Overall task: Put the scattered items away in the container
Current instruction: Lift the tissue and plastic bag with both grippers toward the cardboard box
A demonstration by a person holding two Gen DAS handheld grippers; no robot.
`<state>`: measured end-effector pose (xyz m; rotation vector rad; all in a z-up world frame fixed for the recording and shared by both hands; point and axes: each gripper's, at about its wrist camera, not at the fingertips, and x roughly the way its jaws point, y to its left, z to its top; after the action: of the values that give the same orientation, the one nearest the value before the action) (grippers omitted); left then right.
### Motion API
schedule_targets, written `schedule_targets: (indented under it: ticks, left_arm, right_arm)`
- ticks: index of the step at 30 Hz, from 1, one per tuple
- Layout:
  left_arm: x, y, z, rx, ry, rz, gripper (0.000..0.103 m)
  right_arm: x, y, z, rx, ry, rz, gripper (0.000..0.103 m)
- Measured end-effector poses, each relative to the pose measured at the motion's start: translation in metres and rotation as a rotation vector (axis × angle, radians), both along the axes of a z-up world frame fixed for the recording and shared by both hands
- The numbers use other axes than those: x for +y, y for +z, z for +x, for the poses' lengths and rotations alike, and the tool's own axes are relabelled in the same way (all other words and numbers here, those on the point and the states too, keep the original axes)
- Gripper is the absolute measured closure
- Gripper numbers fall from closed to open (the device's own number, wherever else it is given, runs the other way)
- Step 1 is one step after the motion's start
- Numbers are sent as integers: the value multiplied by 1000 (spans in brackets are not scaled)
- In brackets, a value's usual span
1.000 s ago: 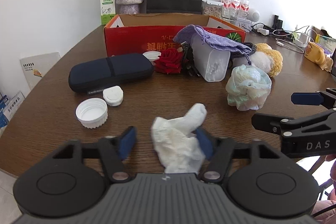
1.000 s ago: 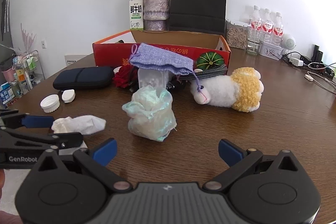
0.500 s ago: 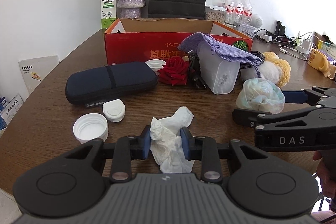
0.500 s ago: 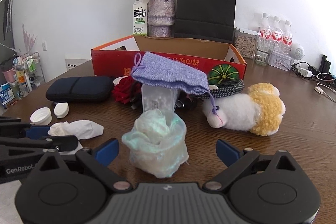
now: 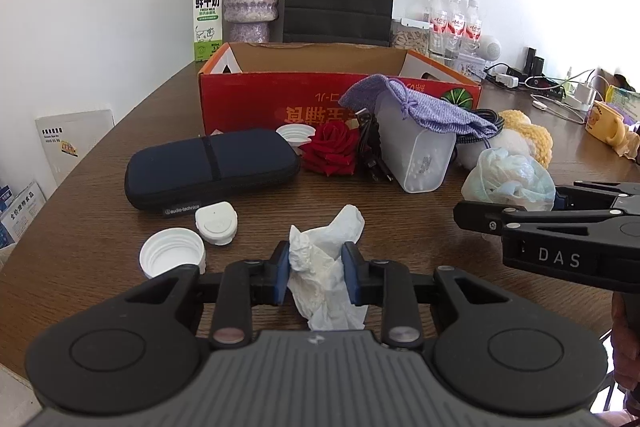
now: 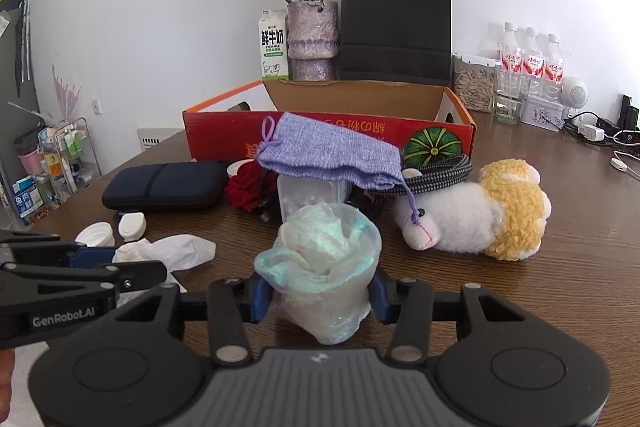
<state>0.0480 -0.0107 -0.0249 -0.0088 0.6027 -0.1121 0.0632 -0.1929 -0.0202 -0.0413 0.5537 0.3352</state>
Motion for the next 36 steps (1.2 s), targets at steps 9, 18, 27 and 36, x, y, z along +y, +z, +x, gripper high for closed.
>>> schedule_targets:
  ticks: [9, 18, 27, 36]
  left_arm:
    - [0, 19, -2, -65, 12, -9, 78]
    - [-2, 61, 15, -192, 12, -59, 81]
    - [-11, 104, 61, -316, 91, -111, 80]
    - [-20, 113, 140, -311, 191, -156, 80]
  right_arm:
    - [-3, 12, -8, -46, 5, 20, 56]
    - [-11, 42, 0, -131, -7, 45, 56]
    - [-18, 85, 42, -257, -36, 92, 56]
    - [-9, 107, 117, -313, -71, 127, 55]
